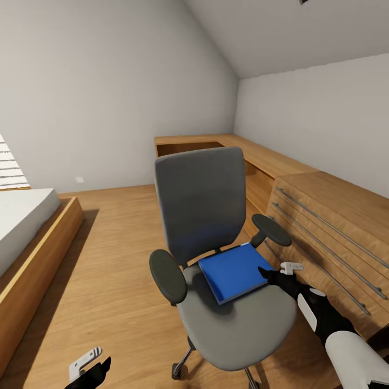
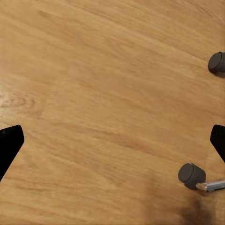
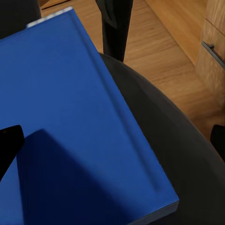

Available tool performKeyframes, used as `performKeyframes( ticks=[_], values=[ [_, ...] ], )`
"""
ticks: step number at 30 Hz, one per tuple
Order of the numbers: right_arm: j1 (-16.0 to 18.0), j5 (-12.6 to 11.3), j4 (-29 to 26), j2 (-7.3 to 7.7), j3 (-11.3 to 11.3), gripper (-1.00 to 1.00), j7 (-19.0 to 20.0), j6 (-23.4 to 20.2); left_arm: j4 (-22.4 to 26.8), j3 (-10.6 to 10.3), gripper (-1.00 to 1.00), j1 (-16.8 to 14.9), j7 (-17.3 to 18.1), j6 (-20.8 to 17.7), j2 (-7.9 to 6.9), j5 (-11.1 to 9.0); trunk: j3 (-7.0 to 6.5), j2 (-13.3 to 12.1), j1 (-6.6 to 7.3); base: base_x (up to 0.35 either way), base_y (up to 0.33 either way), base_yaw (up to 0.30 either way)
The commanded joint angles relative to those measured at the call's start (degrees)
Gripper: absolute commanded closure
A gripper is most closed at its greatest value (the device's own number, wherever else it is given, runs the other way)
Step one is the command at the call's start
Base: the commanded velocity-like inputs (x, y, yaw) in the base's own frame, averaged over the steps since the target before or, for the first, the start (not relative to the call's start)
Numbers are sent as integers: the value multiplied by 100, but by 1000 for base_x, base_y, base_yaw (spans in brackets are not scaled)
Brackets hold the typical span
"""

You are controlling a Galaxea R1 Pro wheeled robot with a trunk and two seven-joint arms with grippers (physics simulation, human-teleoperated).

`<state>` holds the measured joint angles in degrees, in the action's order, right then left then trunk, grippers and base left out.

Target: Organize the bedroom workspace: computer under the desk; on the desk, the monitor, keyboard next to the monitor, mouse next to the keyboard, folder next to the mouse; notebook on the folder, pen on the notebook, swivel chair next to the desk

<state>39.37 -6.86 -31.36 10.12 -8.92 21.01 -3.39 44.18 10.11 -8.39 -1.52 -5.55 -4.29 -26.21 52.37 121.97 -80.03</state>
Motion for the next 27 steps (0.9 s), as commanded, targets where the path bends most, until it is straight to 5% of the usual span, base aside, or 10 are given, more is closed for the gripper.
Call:
performKeyframes(
  ticks=[1,27],
  values=[
    [-2,-8,174,-1,-13,-100,26,-36,12,-1,-100,0,-16,-34,-1,-60,6,1,0,0,0,0],
    [-4,-3,175,-10,-2,-100,21,-48,12,0,-100,1,-15,-40,-2,-67,6,1,0,-43,43,0]
  ],
)
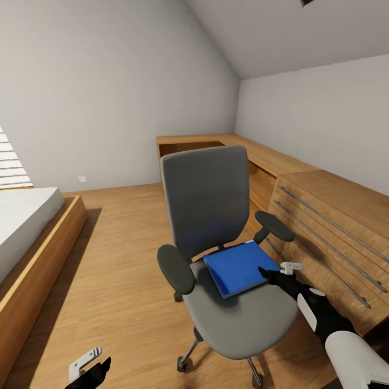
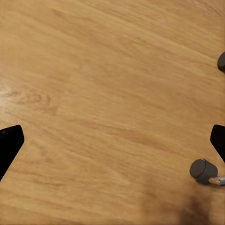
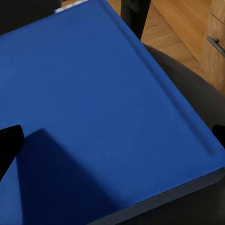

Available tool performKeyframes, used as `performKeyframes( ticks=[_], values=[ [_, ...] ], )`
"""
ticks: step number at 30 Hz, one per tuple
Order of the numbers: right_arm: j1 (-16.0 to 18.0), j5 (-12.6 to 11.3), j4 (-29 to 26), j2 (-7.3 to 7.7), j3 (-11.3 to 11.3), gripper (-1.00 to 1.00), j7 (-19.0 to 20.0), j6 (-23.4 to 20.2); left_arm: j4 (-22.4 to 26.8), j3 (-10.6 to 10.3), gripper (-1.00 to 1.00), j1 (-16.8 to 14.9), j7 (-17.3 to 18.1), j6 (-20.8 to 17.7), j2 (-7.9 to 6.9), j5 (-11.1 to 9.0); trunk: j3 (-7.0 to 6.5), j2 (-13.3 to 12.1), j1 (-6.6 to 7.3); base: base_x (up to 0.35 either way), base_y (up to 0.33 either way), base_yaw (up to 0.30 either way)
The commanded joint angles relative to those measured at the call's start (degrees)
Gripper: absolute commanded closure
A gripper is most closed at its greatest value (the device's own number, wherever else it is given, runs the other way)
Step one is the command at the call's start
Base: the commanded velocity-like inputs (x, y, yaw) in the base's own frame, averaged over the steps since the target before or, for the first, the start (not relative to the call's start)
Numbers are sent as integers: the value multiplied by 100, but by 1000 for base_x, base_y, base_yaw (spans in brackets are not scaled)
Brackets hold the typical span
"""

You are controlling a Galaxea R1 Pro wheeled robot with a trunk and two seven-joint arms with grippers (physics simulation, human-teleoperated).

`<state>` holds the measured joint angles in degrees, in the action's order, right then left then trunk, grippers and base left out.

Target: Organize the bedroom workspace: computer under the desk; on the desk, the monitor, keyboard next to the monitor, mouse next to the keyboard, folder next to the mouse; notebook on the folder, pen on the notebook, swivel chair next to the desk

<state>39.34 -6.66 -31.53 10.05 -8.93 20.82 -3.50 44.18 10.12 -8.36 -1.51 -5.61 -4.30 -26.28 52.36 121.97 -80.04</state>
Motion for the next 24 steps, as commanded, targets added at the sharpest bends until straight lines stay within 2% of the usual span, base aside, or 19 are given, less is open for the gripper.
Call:
performKeyframes(
  ticks=[1,24],
  values=[
    [-1,-23,191,-3,-1,-100,39,-37,11,-1,-100,0,-16,-35,0,-60,6,2,0,-3,2,0],
    [3,-20,191,2,18,-100,39,-52,11,-1,-100,-4,-16,-28,0,-56,6,2,0,0,0,0]
  ],
)
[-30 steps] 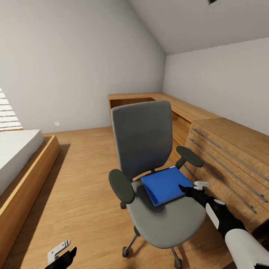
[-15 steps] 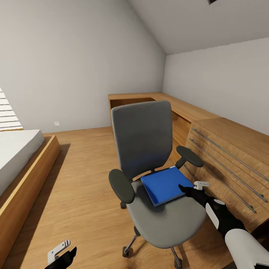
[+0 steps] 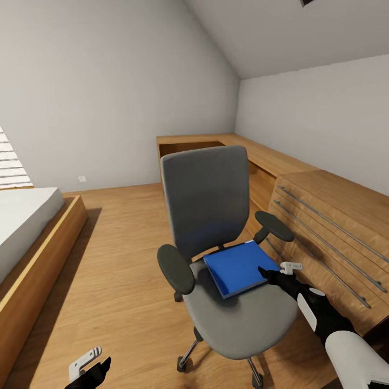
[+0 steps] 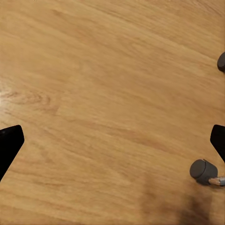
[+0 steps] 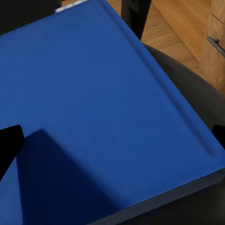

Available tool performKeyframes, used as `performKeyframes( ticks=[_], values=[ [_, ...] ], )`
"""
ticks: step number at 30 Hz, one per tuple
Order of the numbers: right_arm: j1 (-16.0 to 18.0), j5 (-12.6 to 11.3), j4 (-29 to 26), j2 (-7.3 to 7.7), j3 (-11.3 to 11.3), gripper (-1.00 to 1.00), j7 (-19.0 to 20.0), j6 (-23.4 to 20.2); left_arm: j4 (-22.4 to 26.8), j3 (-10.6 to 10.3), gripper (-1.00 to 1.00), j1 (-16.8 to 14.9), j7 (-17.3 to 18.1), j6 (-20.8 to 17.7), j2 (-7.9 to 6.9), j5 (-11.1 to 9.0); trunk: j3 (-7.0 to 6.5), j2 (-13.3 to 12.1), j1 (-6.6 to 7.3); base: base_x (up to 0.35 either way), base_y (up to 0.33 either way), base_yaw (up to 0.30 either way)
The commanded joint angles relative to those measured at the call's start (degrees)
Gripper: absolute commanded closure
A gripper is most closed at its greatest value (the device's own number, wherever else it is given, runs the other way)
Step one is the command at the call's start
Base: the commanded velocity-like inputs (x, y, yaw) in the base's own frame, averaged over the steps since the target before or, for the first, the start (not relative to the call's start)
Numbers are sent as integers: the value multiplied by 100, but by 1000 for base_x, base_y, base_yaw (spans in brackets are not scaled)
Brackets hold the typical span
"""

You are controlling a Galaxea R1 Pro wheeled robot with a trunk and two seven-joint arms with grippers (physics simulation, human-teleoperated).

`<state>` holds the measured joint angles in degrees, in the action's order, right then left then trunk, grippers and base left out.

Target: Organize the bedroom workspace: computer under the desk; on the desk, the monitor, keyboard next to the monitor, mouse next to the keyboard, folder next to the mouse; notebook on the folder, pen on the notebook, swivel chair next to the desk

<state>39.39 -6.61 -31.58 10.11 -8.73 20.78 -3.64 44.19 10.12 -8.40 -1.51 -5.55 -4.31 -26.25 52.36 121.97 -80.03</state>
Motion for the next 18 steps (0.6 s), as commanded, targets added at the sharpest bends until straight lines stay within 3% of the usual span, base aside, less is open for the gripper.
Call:
performKeyframes(
  ticks=[1,9,18],
  values=[
    [-2,-23,196,-5,1,-100,42,-39,11,-1,-100,0,-16,-34,0,-59,6,2,0,0,0,0],
    [-1,-15,196,-8,11,-100,48,-40,11,-1,-100,2,-16,-34,0,-57,6,2,0,-4,0,0],
    [-3,-8,199,-9,12,-100,49,-41,11,-1,-100,3,-16,-34,0,-57,6,2,0,-141,0,0]
  ],
)
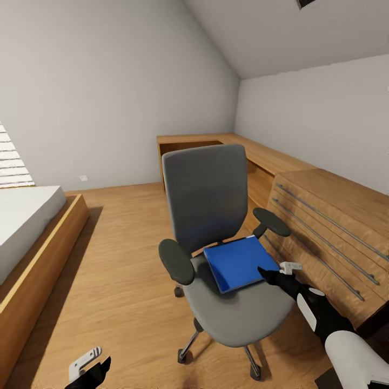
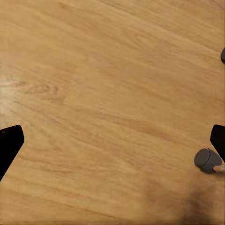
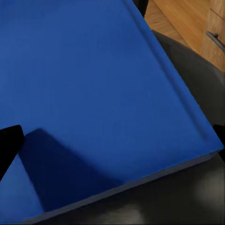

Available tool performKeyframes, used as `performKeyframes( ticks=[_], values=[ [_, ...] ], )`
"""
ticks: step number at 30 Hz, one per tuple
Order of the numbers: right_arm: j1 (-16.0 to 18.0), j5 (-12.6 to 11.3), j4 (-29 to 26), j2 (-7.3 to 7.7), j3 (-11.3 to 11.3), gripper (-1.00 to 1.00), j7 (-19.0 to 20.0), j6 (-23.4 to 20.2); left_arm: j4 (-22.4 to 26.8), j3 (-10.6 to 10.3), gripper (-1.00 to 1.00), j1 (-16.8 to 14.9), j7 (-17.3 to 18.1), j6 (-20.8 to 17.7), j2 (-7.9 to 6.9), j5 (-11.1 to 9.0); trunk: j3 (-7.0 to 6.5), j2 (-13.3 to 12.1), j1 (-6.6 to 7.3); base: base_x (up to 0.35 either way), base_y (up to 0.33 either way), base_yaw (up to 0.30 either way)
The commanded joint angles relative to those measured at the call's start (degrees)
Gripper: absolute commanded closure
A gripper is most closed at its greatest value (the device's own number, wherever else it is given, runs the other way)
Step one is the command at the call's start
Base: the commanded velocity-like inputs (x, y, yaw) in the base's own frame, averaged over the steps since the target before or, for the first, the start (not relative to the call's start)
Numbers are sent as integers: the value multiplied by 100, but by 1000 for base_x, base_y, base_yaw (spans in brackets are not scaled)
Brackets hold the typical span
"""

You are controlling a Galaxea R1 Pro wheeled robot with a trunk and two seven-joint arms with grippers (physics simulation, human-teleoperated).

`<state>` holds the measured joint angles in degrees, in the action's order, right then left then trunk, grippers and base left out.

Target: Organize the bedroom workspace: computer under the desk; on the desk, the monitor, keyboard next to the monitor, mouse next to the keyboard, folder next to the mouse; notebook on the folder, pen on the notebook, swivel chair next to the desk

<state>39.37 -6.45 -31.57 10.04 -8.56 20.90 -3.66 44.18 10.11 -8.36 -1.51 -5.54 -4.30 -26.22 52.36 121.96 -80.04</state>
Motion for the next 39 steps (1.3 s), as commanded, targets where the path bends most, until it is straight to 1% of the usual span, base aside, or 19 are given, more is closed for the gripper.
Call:
performKeyframes(
  ticks=[1,16,25,34,39],
  values=[
    [-3,-24,200,-2,-6,-100,37,-39,12,-1,-100,0,-16,-35,0,-60,6,2,1,-46,0,0],
    [0,-15,315,2,3,-100,29,-36,12,-6,-100,-3,-16,-35,0,-61,6,2,1,-7,0,0],
    [0,-19,292,7,-40,-100,3,0,12,-9,-100,0,-18,-35,7,-59,6,2,1,0,0,0],
    [-3,-72,43,1,-68,-100,-51,8,7,-22,-100,-3,-20,-27,30,-61,6,2,1,0,0,0],
    [-8,-86,-85,-1,-119,-100,-60,-2,1,-26,-100,-4,-11,-26,37,-66,6,2,1,0,0,0]
  ],
)
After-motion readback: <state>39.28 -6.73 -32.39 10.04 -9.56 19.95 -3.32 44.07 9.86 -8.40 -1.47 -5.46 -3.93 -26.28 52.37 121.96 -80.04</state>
